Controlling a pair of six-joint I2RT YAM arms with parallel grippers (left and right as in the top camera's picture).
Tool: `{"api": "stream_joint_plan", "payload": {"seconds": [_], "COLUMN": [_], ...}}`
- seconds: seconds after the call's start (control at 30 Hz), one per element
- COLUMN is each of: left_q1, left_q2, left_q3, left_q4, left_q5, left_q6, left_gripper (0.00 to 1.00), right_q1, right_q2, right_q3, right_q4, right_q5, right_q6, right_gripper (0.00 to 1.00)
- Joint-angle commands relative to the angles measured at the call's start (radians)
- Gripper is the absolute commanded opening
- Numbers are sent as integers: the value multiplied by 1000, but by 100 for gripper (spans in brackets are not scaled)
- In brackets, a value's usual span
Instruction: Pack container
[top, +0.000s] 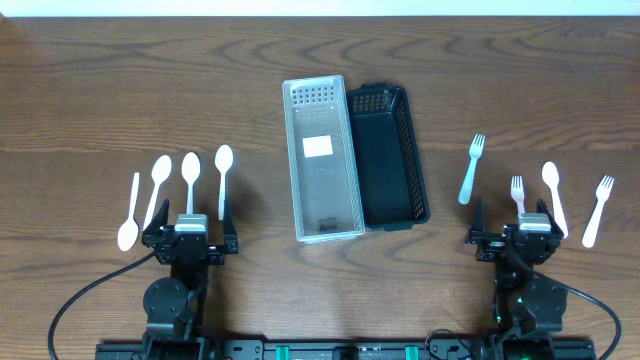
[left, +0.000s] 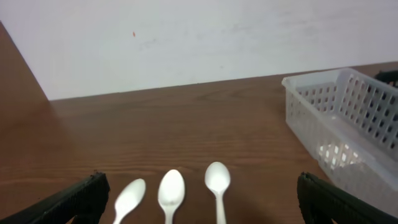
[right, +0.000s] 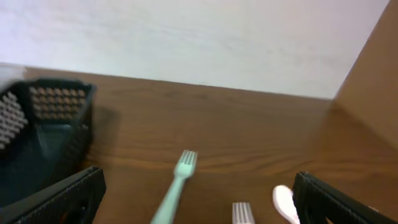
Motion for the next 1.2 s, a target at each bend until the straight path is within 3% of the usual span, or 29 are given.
{"api": "stream_joint_plan", "payload": {"seconds": [0.0, 0.13, 0.3, 0.47, 0.53, 0.7, 0.83, 1.17], "left_q1": [2, 2, 2, 2, 2, 2, 3, 2], "left_q2": [-5, -2, 105, 417, 572, 962, 1168, 1274], "left_q3": [-15, 27, 185, 441, 580, 1017, 1271, 1337], "left_q4": [-41, -41, -45, -113, -204, -610, -844, -951], "left_q5": [-3, 26, 48, 49, 49, 48, 27, 50], "left_q6": [-140, -307, -312, -311, -311, -244, -220, -229], "left_gripper": [98, 98, 98, 98, 98, 98, 98, 98], "right_q1": [-10, -9, -13, -33, -34, -34, -34, -34], "right_q2": [20, 93, 246, 528, 657, 993, 1153, 1472], "right_q3": [-2, 11, 152, 467, 616, 1053, 1270, 1493], "right_q4": [-13, -11, -69, -285, -409, -803, -972, -1159], "right_q5": [-85, -136, -132, -133, -134, -133, -198, 6], "right_q6": [208, 332, 309, 274, 255, 196, 225, 298], "right_gripper": [99, 99, 99, 99, 99, 99, 99, 99]}}
